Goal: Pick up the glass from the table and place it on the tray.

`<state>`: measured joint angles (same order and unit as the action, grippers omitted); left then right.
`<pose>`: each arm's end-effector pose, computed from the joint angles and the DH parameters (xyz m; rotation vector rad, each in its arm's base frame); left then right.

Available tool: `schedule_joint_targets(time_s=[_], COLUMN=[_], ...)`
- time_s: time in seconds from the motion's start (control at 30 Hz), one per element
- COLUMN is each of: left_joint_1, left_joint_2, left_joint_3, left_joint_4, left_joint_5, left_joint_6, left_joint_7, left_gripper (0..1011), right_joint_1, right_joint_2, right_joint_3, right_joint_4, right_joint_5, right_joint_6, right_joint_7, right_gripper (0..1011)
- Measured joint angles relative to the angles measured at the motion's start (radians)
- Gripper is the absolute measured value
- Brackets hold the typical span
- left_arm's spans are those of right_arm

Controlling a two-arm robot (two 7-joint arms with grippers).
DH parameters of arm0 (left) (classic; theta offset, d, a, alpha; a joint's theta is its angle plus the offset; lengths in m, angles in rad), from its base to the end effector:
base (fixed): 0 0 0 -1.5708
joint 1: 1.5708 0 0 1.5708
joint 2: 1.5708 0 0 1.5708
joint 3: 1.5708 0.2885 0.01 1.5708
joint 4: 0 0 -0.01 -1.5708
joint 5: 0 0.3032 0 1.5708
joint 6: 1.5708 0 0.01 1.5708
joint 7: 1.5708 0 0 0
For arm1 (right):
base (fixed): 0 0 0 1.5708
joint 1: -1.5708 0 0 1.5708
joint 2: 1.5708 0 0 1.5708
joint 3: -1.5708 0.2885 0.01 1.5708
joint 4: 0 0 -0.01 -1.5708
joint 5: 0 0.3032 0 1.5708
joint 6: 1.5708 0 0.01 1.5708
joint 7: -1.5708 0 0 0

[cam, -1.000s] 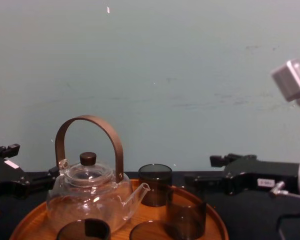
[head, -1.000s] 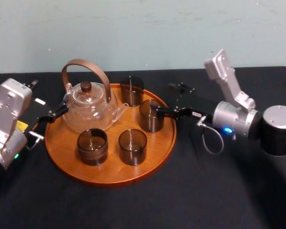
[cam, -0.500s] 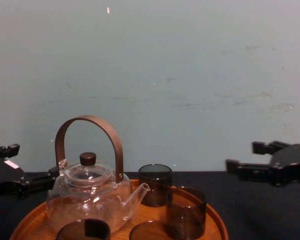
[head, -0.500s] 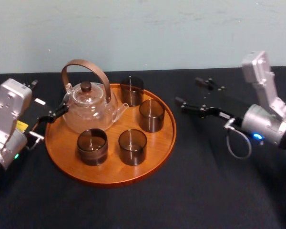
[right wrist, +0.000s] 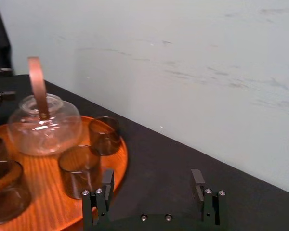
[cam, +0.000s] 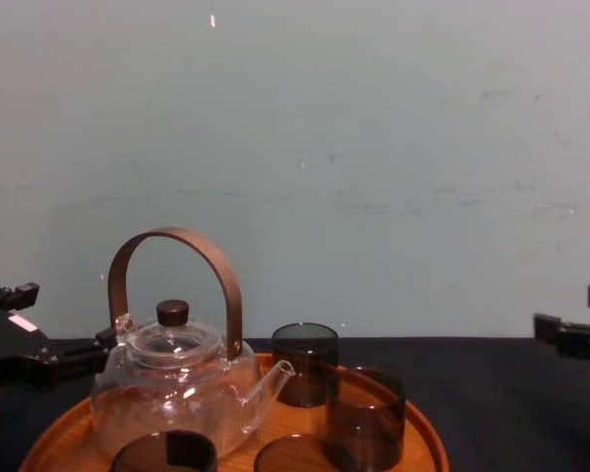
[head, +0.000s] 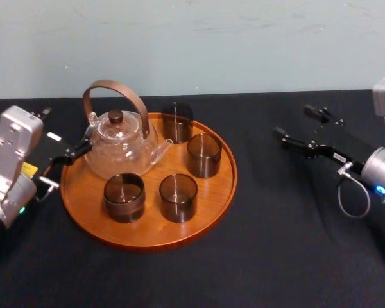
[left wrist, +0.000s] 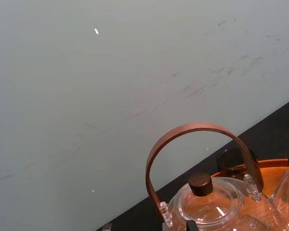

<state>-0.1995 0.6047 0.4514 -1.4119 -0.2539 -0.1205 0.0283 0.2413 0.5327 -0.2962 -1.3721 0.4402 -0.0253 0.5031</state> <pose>0.3525 0.0833 -0.3000 0.3046 -0.2850 1.2480 0.3779 -0.1036 -0.2743 -0.1475 -0.0308 -0.9115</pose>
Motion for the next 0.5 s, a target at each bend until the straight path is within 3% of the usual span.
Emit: schedule_joint_targets(time_s=[0.23,0.5], left_joint_1=[0.0,0.0], left_joint_2=[0.0,0.0], left_joint_3=[0.0,0.0], left_joint_4=[0.0,0.0], left_joint_5=[0.0,0.0], left_joint_6=[0.0,0.0], left_joint_7=[0.0,0.0], left_gripper=[1001,1001], right_joint_1=[-0.006,-0.006], right_joint_2=[-0.016,-0.014], right_joint_3=[0.024,0.022], right_joint_4=[0.041,0.036], right_joint_5=[-0.014,-0.014], right_joint_6=[-0.012,-0.012], right_joint_7=[-0.043,-0.039], right_gripper=[1002,1002])
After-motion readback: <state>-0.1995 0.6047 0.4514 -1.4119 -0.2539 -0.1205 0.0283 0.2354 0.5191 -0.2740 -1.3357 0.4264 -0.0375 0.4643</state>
